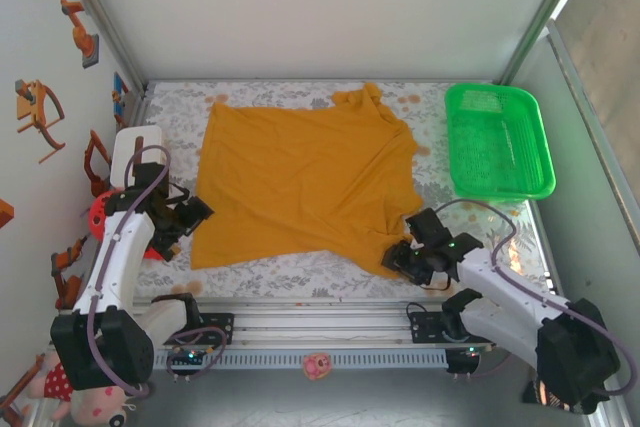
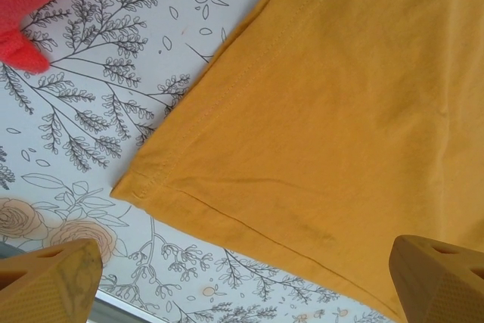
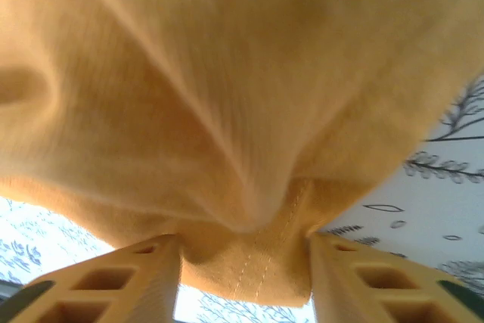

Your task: Fold the inside-out t-shirt

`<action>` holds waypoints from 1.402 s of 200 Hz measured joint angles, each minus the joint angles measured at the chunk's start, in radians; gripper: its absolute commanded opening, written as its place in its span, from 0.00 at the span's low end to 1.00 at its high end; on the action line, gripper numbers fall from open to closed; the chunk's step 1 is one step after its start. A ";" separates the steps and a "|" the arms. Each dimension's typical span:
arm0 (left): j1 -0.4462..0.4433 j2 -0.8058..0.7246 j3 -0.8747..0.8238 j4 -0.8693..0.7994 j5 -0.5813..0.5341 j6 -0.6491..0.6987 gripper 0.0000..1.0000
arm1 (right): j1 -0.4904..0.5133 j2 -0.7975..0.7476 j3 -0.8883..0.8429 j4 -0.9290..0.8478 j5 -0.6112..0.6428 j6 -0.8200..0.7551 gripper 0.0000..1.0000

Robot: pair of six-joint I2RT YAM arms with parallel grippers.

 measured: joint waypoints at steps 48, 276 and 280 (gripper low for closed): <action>0.000 0.000 0.000 -0.039 -0.063 -0.033 0.97 | 0.024 -0.037 0.056 -0.056 0.073 0.027 0.00; -0.323 0.133 -0.183 0.060 -0.165 -0.273 0.66 | 0.025 -0.174 0.280 -0.444 0.362 0.031 0.00; -0.327 0.134 -0.186 0.060 -0.168 -0.276 0.65 | 0.025 -0.171 0.280 -0.442 0.362 0.031 0.00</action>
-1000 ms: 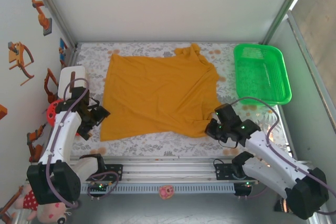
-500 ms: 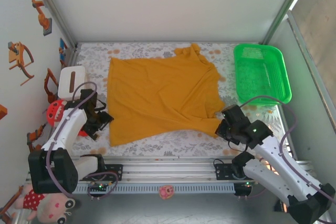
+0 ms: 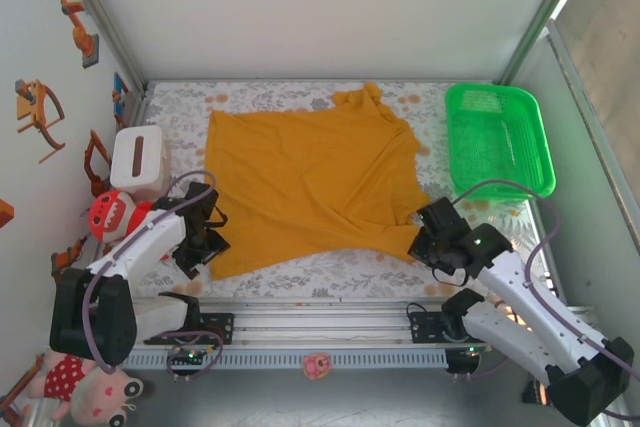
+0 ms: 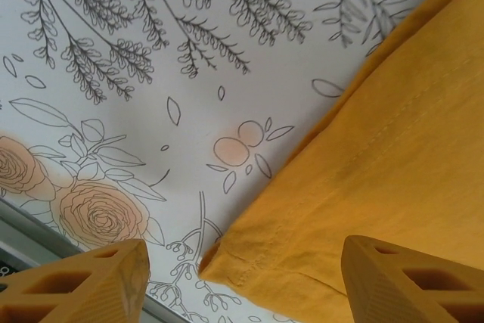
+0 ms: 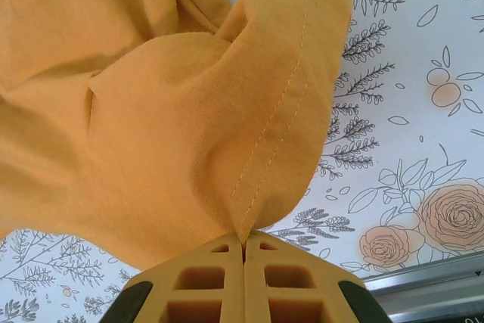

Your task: Fold the inside-out t-shirt

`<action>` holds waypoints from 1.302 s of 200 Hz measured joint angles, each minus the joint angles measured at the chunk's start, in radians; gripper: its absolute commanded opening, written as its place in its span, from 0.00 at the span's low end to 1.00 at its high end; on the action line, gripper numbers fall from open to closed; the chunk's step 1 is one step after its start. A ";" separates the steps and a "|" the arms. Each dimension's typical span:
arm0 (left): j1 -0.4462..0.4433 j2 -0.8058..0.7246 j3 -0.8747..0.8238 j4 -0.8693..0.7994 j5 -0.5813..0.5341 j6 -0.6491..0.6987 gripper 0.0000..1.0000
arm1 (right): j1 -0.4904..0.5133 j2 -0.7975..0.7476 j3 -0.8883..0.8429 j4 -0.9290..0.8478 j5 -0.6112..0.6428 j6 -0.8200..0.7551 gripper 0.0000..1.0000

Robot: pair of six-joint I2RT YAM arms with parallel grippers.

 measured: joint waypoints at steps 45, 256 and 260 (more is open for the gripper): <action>-0.024 0.023 -0.008 0.030 -0.016 -0.010 0.51 | 0.000 0.014 0.000 0.015 0.000 0.000 0.00; -0.016 0.030 0.230 0.007 -0.082 0.087 0.00 | -0.105 0.177 0.233 0.048 -0.040 -0.133 0.00; 0.004 0.030 0.259 0.007 -0.074 0.109 0.00 | -0.126 0.191 0.257 0.053 -0.053 -0.146 0.00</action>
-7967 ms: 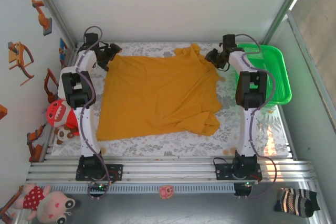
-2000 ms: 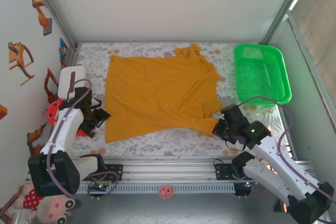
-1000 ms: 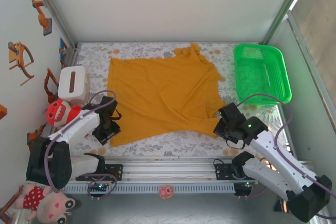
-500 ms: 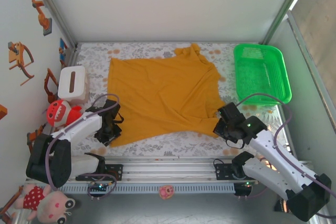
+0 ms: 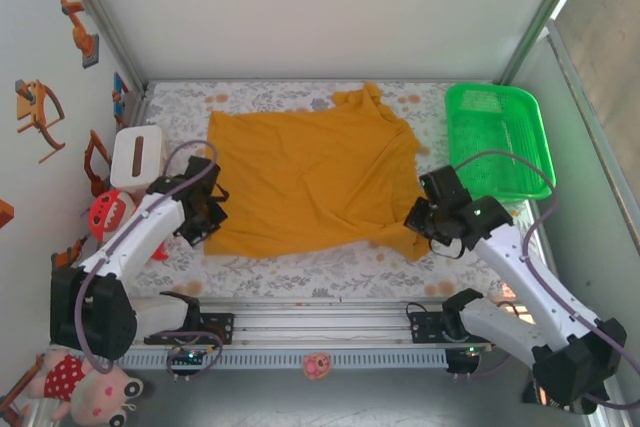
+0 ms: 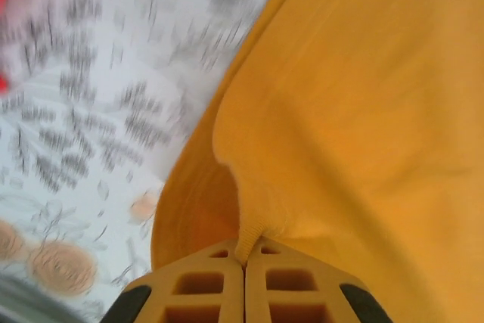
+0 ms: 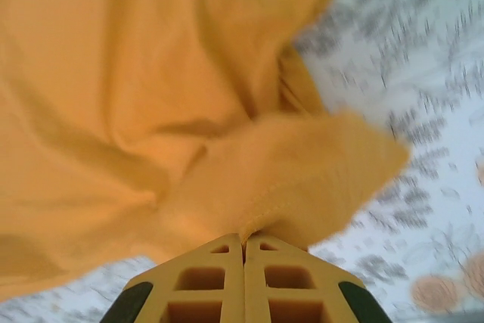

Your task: Fold the inside-out t-shirt

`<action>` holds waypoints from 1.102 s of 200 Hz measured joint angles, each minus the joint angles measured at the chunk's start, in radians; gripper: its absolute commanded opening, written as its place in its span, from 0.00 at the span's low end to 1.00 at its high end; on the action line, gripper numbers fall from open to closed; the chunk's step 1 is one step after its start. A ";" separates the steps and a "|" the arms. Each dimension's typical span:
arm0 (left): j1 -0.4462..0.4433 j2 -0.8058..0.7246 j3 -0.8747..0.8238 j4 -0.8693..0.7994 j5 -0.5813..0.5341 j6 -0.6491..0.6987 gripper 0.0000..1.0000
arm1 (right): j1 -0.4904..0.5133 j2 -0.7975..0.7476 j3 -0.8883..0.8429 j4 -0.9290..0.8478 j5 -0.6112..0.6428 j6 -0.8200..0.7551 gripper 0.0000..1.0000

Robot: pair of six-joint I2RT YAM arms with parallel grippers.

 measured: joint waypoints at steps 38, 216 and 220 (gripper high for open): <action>0.214 0.067 0.267 0.022 0.110 0.157 0.00 | -0.177 0.197 0.296 0.051 -0.122 -0.178 0.00; 0.376 -0.087 0.288 0.082 0.521 0.265 0.00 | -0.299 0.082 0.404 -0.031 -0.356 -0.336 0.00; 0.376 -0.104 0.267 0.077 0.521 0.264 0.00 | -0.299 0.068 0.386 -0.039 -0.359 -0.334 0.00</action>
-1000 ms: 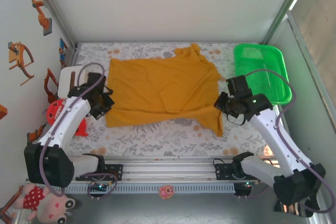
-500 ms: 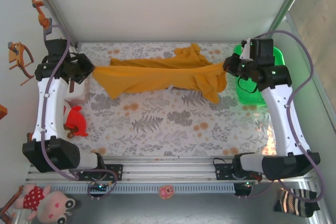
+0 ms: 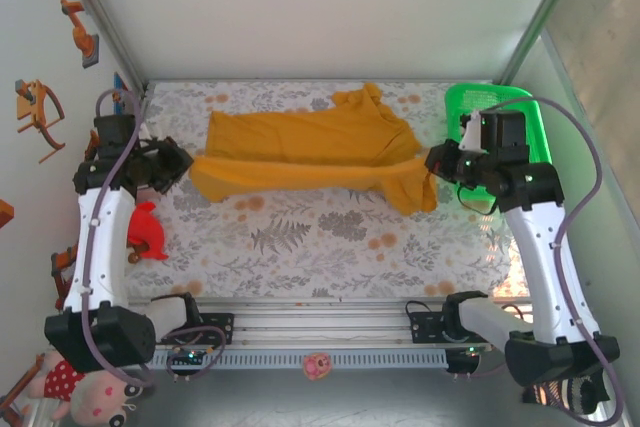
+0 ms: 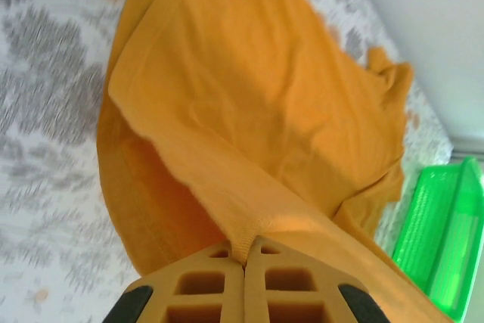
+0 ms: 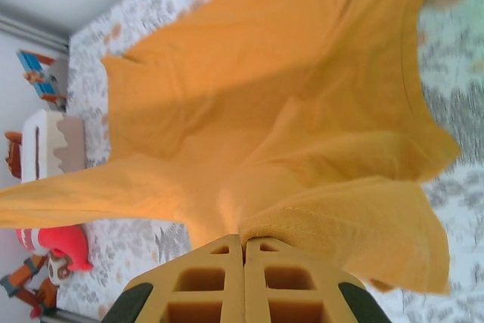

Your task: Fold the inside-out t-shirt

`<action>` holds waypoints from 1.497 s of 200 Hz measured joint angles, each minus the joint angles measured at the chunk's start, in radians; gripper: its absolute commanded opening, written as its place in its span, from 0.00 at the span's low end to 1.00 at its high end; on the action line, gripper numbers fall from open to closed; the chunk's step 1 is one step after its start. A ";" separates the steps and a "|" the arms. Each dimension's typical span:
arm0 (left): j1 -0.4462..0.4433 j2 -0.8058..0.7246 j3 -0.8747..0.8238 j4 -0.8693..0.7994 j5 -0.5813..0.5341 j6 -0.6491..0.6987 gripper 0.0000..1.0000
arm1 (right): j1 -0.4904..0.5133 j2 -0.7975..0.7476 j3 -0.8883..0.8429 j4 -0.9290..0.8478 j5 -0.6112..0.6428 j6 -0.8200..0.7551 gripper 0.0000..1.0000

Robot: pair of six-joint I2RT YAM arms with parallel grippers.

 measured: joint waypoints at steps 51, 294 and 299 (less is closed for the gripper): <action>-0.080 -0.260 -0.282 -0.086 -0.017 -0.063 0.00 | 0.000 -0.221 -0.222 -0.167 -0.016 0.045 0.00; -0.064 -0.179 -0.279 -0.230 -0.214 0.012 0.00 | 0.000 -0.260 -0.339 -0.262 -0.069 0.134 0.00; -0.064 -0.170 -0.275 -0.225 -0.214 0.012 0.00 | 0.000 -0.249 -0.338 -0.254 -0.069 0.134 0.00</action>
